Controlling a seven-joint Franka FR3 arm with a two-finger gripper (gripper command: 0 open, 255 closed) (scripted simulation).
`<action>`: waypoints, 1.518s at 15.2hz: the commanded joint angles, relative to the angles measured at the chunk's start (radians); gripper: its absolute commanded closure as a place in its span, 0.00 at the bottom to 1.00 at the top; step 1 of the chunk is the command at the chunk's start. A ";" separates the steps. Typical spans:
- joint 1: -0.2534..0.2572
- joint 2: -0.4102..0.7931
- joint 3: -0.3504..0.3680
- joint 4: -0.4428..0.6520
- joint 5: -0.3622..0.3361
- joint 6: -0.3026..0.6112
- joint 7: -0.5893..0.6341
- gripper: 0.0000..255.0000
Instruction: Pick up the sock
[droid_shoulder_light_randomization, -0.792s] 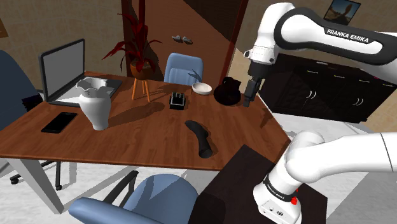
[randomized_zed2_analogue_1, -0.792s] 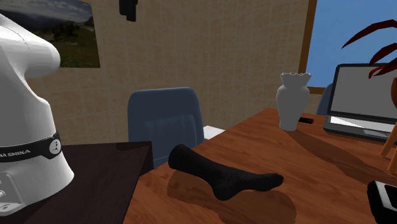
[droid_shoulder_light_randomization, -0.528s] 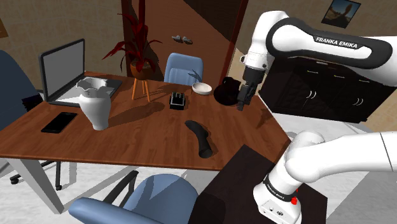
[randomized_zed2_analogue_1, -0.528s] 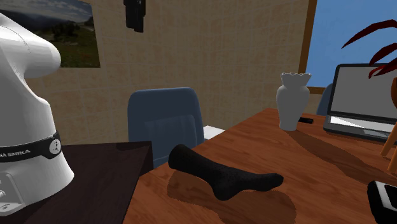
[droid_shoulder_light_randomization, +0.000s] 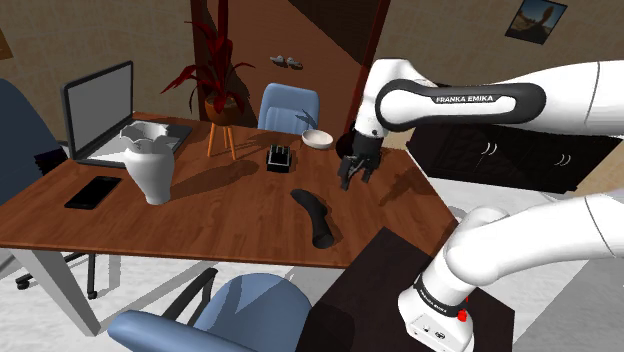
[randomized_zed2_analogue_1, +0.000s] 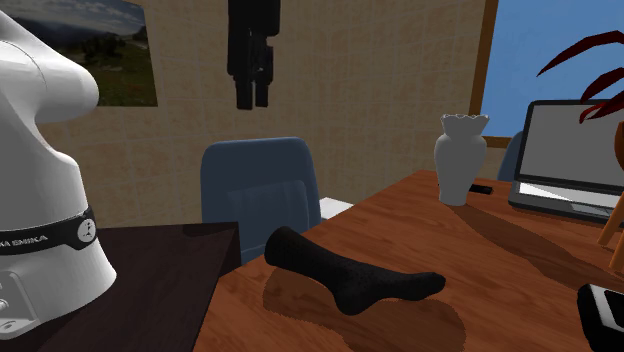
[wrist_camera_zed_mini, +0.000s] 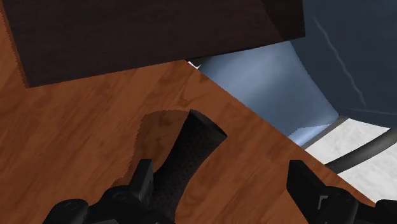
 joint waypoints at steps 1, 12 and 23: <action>-0.017 0.059 0.030 -0.019 0.005 0.090 0.071 0.00; -0.151 0.468 0.146 -0.004 -0.102 0.515 0.478 0.00; -0.202 0.855 0.092 0.128 -0.395 0.754 0.925 0.00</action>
